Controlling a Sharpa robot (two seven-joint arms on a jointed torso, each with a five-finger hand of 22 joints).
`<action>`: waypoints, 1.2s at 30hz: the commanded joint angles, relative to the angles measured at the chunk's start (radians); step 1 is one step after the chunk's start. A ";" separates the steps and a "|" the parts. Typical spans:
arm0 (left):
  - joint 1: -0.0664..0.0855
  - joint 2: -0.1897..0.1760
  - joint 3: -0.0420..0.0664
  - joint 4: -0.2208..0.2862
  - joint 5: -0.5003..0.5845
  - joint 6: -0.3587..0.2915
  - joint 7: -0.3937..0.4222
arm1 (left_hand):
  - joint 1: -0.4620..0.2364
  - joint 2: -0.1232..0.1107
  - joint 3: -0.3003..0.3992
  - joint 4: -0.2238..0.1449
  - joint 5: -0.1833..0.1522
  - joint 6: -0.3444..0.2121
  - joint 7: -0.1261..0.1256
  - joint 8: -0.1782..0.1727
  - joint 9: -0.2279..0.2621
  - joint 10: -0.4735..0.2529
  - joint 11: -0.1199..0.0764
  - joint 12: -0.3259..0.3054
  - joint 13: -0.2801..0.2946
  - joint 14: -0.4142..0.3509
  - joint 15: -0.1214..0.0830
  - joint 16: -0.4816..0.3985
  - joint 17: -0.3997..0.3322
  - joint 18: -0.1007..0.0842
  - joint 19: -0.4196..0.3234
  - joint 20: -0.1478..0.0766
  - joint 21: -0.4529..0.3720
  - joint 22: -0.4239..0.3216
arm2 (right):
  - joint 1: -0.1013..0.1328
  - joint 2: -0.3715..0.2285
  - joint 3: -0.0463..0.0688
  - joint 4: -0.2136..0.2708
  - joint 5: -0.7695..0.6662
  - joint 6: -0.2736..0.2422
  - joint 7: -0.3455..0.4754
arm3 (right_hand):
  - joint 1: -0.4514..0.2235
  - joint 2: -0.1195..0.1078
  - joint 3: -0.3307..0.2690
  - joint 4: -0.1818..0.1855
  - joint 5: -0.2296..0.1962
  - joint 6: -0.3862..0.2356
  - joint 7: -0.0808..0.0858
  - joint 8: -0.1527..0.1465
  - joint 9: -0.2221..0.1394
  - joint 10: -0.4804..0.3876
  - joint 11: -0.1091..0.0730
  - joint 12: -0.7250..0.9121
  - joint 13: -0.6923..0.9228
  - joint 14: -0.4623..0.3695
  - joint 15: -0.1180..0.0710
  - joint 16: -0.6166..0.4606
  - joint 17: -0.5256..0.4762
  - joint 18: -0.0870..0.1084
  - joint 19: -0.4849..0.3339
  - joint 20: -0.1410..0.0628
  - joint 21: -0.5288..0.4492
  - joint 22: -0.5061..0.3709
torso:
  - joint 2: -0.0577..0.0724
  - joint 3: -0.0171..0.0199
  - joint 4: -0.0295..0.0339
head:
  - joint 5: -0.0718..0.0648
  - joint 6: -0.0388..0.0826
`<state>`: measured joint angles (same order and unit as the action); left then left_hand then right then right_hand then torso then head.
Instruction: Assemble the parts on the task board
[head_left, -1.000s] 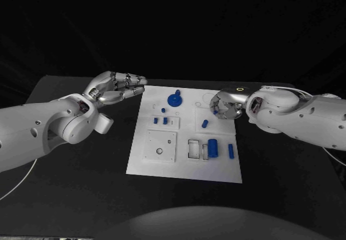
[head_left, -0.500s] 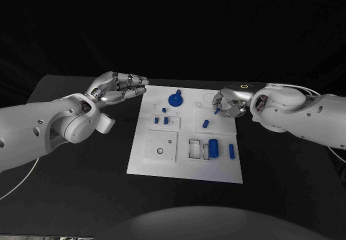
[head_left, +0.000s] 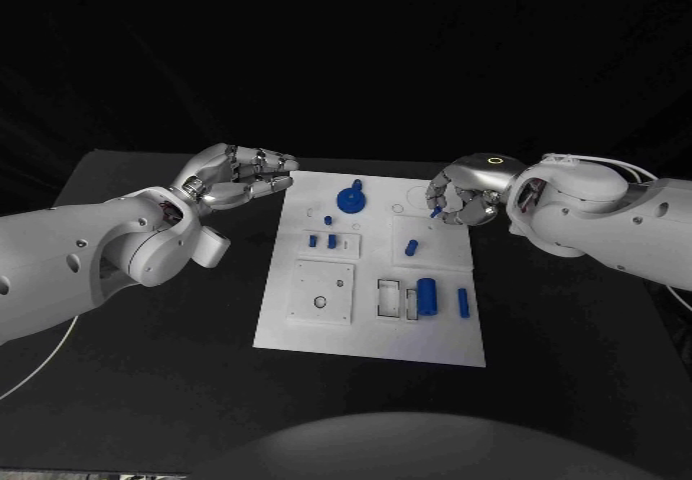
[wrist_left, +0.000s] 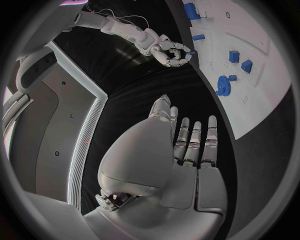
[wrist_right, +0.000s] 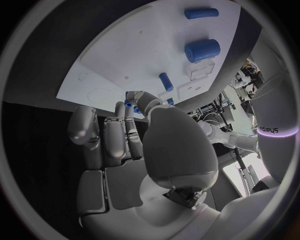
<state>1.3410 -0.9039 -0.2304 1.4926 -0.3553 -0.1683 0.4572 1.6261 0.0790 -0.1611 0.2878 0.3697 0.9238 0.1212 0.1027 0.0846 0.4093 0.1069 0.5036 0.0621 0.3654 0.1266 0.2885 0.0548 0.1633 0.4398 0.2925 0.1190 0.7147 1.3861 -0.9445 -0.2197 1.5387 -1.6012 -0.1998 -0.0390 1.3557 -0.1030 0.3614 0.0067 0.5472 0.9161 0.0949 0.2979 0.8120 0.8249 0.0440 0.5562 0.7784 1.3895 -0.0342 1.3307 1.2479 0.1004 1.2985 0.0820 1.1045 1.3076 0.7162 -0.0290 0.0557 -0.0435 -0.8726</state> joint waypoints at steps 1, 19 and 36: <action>0.000 0.005 0.001 -0.002 0.005 0.019 0.000 | 0.007 0.002 -0.005 0.000 0.007 0.006 -0.001 0.003 0.000 0.007 0.001 0.003 0.001 0.006 -0.002 0.005 0.002 -0.004 0.004 0.000 0.005 -0.001 | 0.017 -0.006 0.000 0.026 0.011 0.045 -0.019 | -0.007 0.001 -0.001 -0.001 -0.004 -0.002 -0.002 -0.005 0.002 0.007 0.000 -0.001 -0.002 -0.007 -0.001 -0.005 -0.003 0.001 -0.003 -0.004 -0.006 0.130 | -0.002 -0.0014 -0.0011 | 0.000 0.000; -0.016 0.032 0.001 -0.032 0.005 -0.004 -0.006 | 0.009 0.002 -0.008 0.001 0.006 0.005 0.000 0.002 -0.001 0.006 0.001 0.002 0.000 0.004 -0.002 0.002 0.001 -0.005 0.007 0.000 0.006 -0.003 | 0.049 0.160 0.002 0.106 -0.060 0.168 -0.082 | -0.010 -0.001 0.003 -0.003 -0.013 -0.009 0.001 -0.020 0.006 0.025 0.001 -0.002 -0.007 0.002 -0.001 0.002 0.005 -0.002 0.004 -0.005 0.003 0.133 | -0.014 0.0049 0.0139 | 0.057 0.000; -0.031 0.039 0.001 -0.037 0.005 -0.010 -0.008 | 0.009 0.003 -0.009 0.002 0.006 0.004 0.001 0.002 -0.001 0.006 0.002 0.002 0.000 0.004 -0.002 0.002 0.001 -0.006 0.008 -0.001 0.006 -0.004 | 0.013 0.260 0.002 0.146 -0.189 0.152 -0.098 | -0.011 -0.003 0.011 -0.009 -0.007 0.013 0.004 -0.028 0.009 0.054 0.000 -0.003 -0.014 0.021 0.001 0.019 0.020 -0.006 0.021 -0.005 0.022 0.138 | -0.016 0.0053 0.0136 | 0.102 0.000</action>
<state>1.3108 -0.8677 -0.2304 1.4533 -0.3552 -0.1782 0.4446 1.6261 0.0790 -0.1637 0.2905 0.3697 0.9237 0.1212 0.1027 0.0845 0.4093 0.1069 0.5036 0.0621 0.3654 0.1266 0.2884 0.0546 0.1632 0.4397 0.2925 0.1190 0.7118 1.4020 -0.6868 -0.2178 1.6822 -1.7222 -0.0466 -0.1257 1.3516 -0.1071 0.3685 -0.0002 0.5376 0.9195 0.0986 0.2760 0.8200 0.8706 0.0428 0.5558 0.7657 1.4024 -0.0325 1.3449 1.2685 0.1004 1.3115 0.0767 1.1241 1.3073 0.7007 -0.0240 0.0709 0.0548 -0.8726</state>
